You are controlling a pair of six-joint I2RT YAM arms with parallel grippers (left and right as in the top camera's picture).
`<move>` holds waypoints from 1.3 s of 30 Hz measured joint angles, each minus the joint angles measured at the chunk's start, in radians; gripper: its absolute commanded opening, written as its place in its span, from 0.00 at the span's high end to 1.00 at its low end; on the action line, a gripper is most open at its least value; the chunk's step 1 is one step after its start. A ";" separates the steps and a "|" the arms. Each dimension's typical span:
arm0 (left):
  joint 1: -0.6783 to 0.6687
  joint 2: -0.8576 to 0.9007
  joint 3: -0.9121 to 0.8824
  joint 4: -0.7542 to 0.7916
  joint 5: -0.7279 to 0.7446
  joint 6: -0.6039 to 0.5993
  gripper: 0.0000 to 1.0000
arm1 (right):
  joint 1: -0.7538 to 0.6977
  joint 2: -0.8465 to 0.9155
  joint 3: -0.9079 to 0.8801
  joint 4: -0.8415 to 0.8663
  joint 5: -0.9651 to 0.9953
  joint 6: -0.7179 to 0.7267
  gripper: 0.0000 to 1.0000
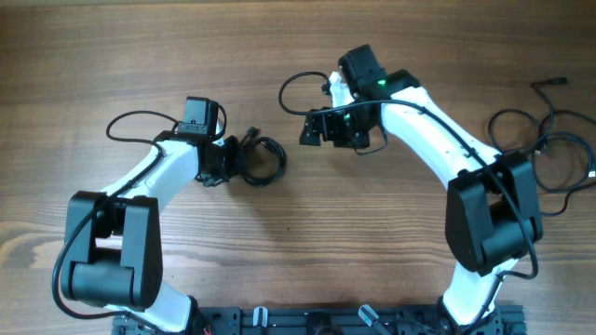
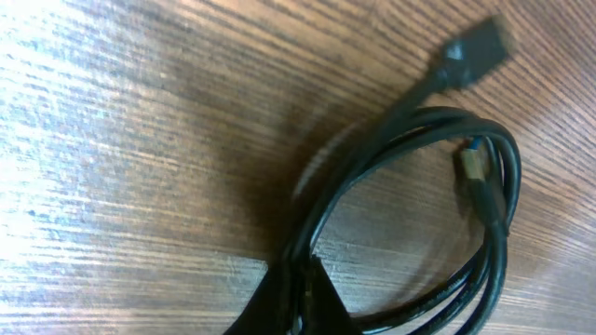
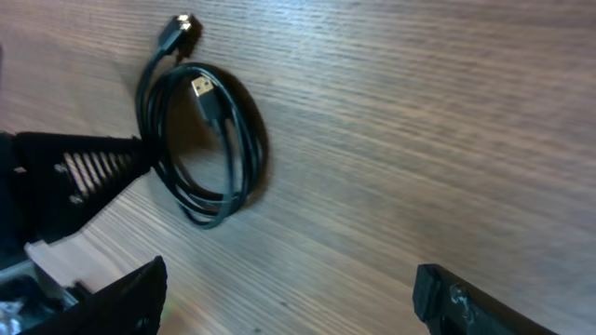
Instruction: Untangle cables
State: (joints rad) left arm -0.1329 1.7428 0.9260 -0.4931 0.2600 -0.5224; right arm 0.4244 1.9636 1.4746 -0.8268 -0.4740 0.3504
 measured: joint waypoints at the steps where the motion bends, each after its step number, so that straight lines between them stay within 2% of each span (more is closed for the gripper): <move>1: 0.002 0.000 0.002 -0.009 0.000 -0.002 0.53 | 0.019 0.000 0.000 0.013 -0.001 0.042 0.12; 2: 0.010 0.000 0.013 -0.039 0.000 -0.003 0.47 | 0.039 0.000 0.000 0.020 0.002 0.068 0.12; 3: 0.018 0.002 0.035 -0.074 0.000 0.002 0.44 | 0.059 0.000 0.000 0.024 0.003 0.082 0.12; 6: 0.031 0.002 0.109 -0.060 -0.002 0.027 0.54 | 0.119 0.000 0.000 0.031 0.031 0.146 0.15; 8: 0.029 0.004 0.114 -0.056 -0.005 0.034 0.55 | 0.152 0.000 0.000 0.023 0.076 0.208 0.16; 12: 0.011 0.070 0.114 -0.057 -0.033 0.039 0.65 | 0.204 0.000 0.000 0.027 0.152 0.301 0.16; 13: 0.005 0.091 0.118 -0.062 -0.034 0.041 0.84 | 0.210 0.000 0.000 0.027 0.169 0.315 0.17; 14: 0.002 0.098 0.124 -0.058 -0.038 0.042 0.96 | 0.211 0.000 0.000 0.024 0.188 0.330 0.20; 20: -0.003 0.110 0.145 -0.196 0.006 -0.066 0.96 | 0.210 0.000 0.000 -0.023 0.211 0.348 0.37; 22: -0.006 0.112 0.145 -0.211 0.033 -0.080 0.96 | 0.210 0.000 0.000 -0.023 0.213 0.353 0.46; 25: -0.007 0.110 0.138 -0.197 0.052 -0.081 0.93 | 0.210 0.000 0.000 -0.021 0.214 0.354 0.54; 26: -0.010 0.105 0.135 -0.193 0.054 -0.081 0.84 | 0.210 0.000 -0.001 -0.026 0.213 0.330 0.54; 27: -0.013 0.082 0.127 -0.195 0.056 -0.078 0.63 | 0.210 0.000 0.000 -0.037 0.214 0.293 0.53; 28: -0.016 0.055 0.124 -0.199 0.058 -0.071 0.58 | 0.210 0.000 0.000 -0.052 0.214 0.267 0.52; 31: -0.019 -0.031 0.124 -0.211 0.065 -0.062 0.53 | 0.210 0.000 0.008 -0.067 0.221 0.220 0.49; 35: -0.022 -0.034 0.124 -0.222 0.052 -0.040 0.54 | 0.210 0.000 0.009 -0.070 0.262 0.210 0.50; 39: -0.047 -0.034 0.124 -0.207 -0.034 -0.032 0.54 | 0.218 0.000 0.009 -0.050 0.279 0.266 0.52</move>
State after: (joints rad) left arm -0.1802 1.7088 1.0500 -0.7002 0.2256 -0.5549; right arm 0.6426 1.9636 1.4834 -0.8768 -0.1947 0.6163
